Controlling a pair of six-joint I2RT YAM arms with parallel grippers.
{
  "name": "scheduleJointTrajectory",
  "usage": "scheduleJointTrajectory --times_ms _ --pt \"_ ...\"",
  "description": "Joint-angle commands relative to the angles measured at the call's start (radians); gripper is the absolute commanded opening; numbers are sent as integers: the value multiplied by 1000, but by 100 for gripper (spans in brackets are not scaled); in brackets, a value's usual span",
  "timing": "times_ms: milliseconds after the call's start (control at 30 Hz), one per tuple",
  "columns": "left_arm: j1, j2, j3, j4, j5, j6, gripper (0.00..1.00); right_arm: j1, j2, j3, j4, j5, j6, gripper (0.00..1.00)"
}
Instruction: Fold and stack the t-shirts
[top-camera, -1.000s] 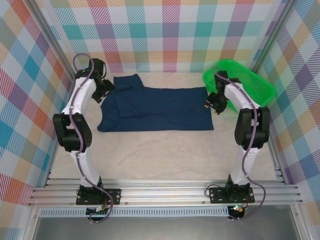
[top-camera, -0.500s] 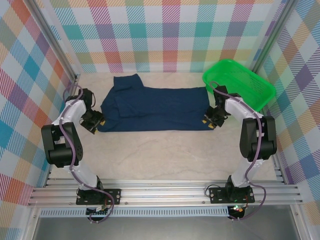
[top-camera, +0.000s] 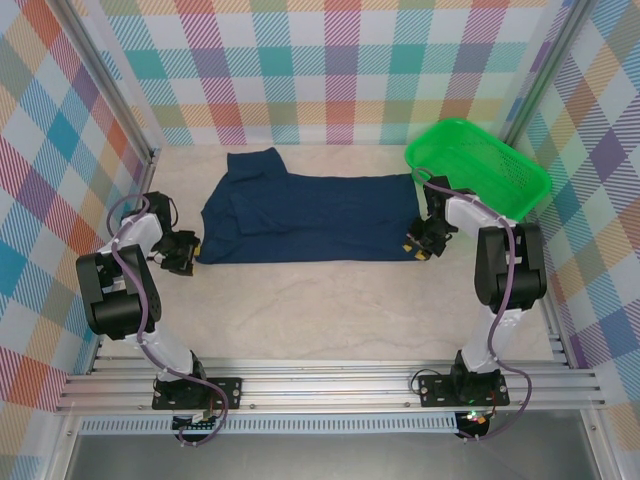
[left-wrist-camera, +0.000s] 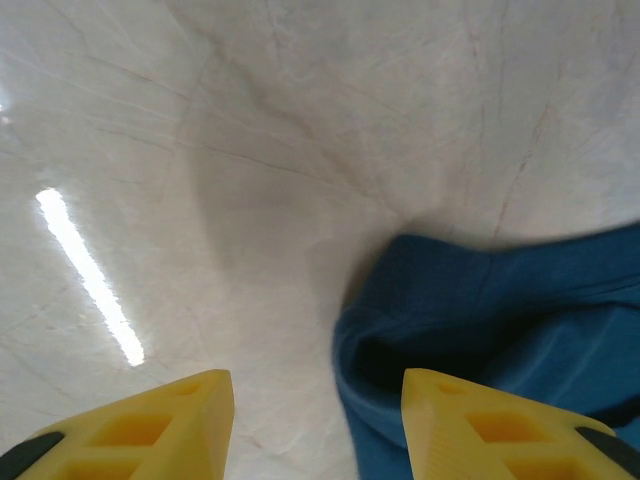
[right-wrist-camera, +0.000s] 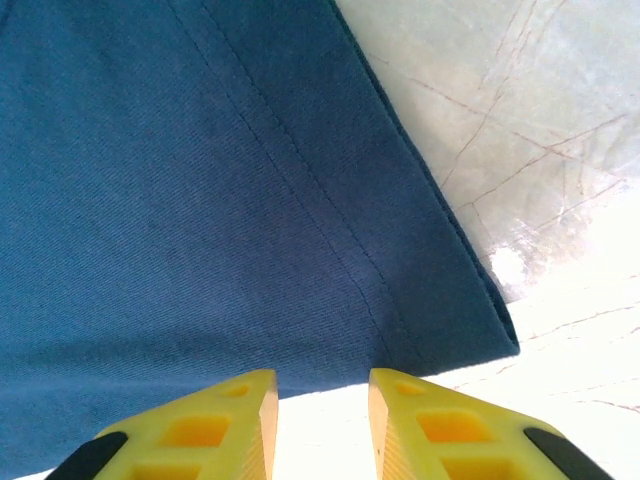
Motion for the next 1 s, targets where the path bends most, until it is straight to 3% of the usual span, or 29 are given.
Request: scheduleJointTrajectory --times_ms 0,200,400,667,733,967 --pt "3 8 -23 50 42 -103 46 2 10 19 -4 3 -18 29" --pt "3 49 -24 83 75 -129 37 2 22 22 -1 8 -18 29" --pt "6 57 -1 9 21 -105 3 2 48 45 -35 61 -26 28" --pt "33 71 25 -94 -83 2 0 0 145 99 -126 138 -39 22" --pt "73 85 32 -103 -89 33 0 1 159 103 -141 145 -42 20" --pt "82 92 5 -124 -112 85 0 29 131 57 -205 155 -29 13"
